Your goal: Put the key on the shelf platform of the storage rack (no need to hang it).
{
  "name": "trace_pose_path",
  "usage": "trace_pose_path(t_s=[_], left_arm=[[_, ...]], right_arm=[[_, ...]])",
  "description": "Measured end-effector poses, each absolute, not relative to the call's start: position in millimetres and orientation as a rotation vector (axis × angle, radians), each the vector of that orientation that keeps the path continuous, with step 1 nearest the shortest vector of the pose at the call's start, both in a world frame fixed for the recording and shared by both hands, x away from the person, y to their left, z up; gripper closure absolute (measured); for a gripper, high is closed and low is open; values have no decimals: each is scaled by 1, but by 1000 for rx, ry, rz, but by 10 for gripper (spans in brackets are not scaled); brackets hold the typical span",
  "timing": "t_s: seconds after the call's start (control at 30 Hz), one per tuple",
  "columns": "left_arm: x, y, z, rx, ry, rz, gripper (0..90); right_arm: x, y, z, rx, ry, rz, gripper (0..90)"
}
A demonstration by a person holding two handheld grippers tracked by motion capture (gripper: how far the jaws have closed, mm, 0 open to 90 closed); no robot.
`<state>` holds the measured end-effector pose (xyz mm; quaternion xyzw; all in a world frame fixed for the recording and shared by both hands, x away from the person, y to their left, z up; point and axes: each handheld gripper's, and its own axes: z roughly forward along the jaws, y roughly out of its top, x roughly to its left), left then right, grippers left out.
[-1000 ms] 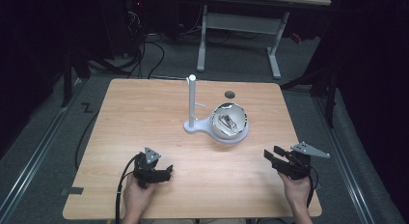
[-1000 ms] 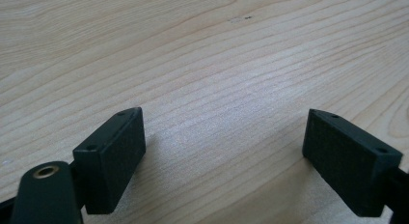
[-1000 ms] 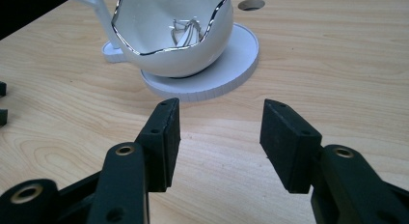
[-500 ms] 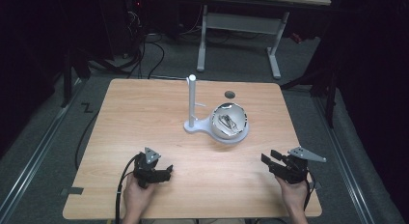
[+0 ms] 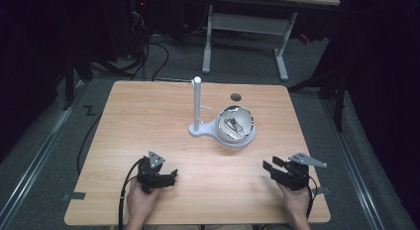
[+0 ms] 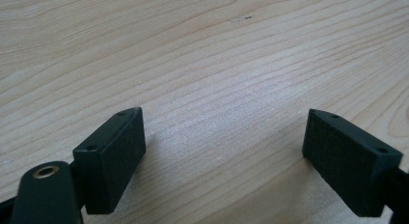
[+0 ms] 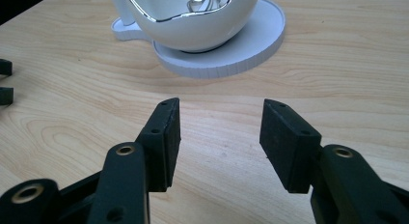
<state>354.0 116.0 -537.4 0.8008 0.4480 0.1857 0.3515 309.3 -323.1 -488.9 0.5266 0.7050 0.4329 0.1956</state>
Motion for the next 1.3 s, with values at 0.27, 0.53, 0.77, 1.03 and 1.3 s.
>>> trace_pose_path(t_s=[0.27, 0.53, 0.77, 1.03, 1.3], left_arm=[[354, 116, -537, 2073, 1160, 481, 156], [354, 116, -537, 2073, 1160, 481, 156], [354, 116, -537, 2073, 1159, 481, 156], [354, 116, -537, 2073, 1159, 481, 156], [354, 116, -537, 2073, 1159, 481, 156]], right_arm=[[310, -315, -495, 1464, 1995, 1196, 500], [314, -308, -500, 1457, 2013, 1185, 502], [317, -302, -504, 1456, 2029, 1174, 502], [321, -297, -509, 1461, 2045, 1161, 503], [323, -292, -514, 1460, 2060, 1143, 503]])
